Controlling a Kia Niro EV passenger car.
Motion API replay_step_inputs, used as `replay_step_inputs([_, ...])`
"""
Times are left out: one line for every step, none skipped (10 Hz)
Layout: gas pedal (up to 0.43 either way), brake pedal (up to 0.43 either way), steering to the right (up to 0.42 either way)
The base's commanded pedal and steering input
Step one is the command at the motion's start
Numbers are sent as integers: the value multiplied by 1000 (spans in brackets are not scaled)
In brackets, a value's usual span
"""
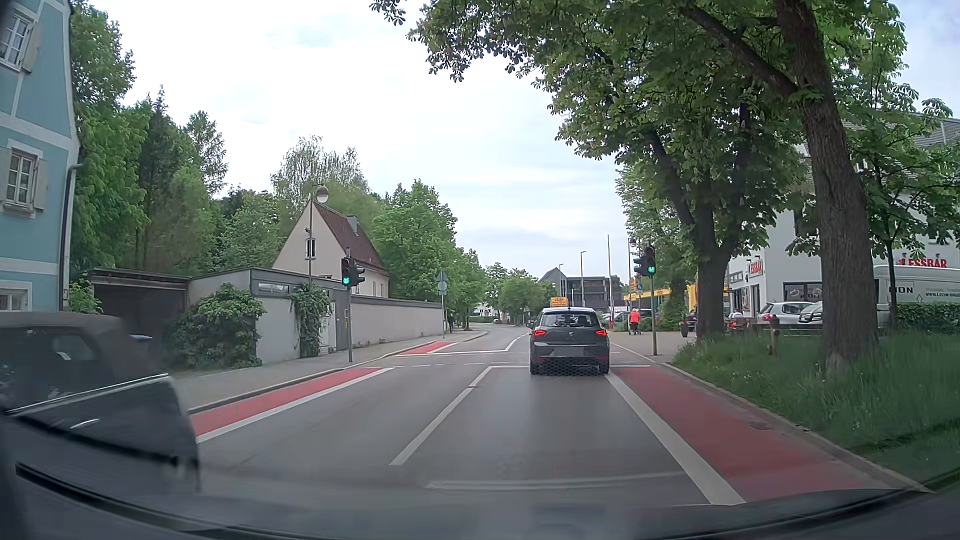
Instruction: Follow the waypoints while adhering to traffic rules and regulations
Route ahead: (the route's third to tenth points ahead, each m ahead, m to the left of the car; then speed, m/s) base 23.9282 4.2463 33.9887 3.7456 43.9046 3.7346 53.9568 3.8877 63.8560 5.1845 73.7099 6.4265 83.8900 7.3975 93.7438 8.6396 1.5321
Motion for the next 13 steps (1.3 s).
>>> replay_step_inputs([118, 0, 85])
replay_step_inputs([138, 0, 80])
replay_step_inputs([157, 0, 76])
replay_step_inputs([177, 0, 69])
replay_step_inputs([189, 0, 66])
replay_step_inputs([209, 0, 64])
replay_step_inputs([220, 0, 62])
replay_step_inputs([228, 0, 60])
replay_step_inputs([177, 0, 60])
replay_step_inputs([150, 0, 60])
replay_step_inputs([150, 0, 60])
replay_step_inputs([150, 0, 59])
replay_step_inputs([150, 0, 56])
